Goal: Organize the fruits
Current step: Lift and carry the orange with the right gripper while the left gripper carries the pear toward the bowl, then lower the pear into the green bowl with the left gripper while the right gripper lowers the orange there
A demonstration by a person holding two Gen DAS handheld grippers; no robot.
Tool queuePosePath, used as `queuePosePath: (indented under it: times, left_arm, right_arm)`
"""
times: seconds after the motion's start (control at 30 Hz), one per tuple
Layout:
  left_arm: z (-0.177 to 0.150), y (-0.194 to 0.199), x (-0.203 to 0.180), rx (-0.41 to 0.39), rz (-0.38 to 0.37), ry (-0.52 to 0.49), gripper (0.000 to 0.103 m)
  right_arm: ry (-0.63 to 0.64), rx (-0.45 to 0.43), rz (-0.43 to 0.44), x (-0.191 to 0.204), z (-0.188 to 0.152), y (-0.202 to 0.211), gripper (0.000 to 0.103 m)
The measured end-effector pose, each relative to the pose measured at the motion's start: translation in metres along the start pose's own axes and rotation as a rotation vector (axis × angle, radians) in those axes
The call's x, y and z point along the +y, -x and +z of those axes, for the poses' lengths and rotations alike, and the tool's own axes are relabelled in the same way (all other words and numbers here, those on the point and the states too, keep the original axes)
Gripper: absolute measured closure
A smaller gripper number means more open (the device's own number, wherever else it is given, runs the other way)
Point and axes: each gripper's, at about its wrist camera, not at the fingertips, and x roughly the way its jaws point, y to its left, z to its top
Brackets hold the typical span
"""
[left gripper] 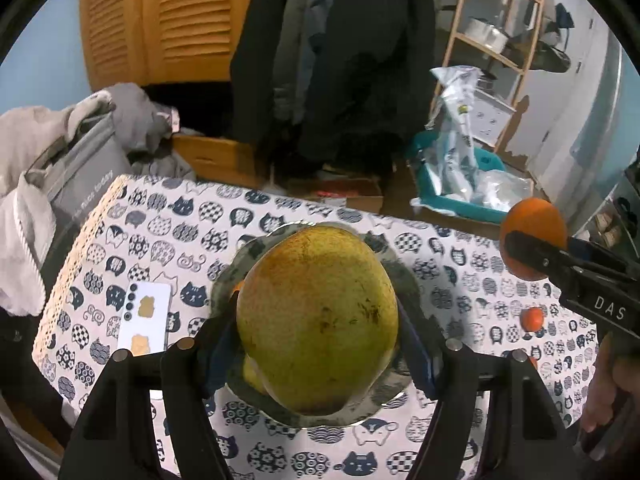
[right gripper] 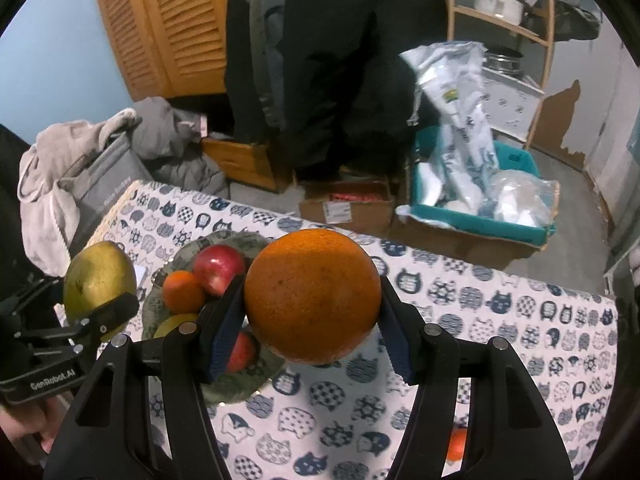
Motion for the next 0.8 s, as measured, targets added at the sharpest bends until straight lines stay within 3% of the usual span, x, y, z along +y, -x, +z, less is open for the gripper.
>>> queuePosePath:
  times: [0.33, 0.8]
  left_arm:
    - [-0.006, -0.036, 0.029, 0.068, 0.018, 0.047, 0.030]
    - [-0.018, -0.085, 0.041, 0.175, 0.007, 0.072, 0.030]
  right_arm:
    - [0.007, 0.084, 0.038, 0.025, 0.003, -0.054, 0.040]
    - [0.027, 0.214, 0.053, 0.043, -0.008, -0.115, 0.040]
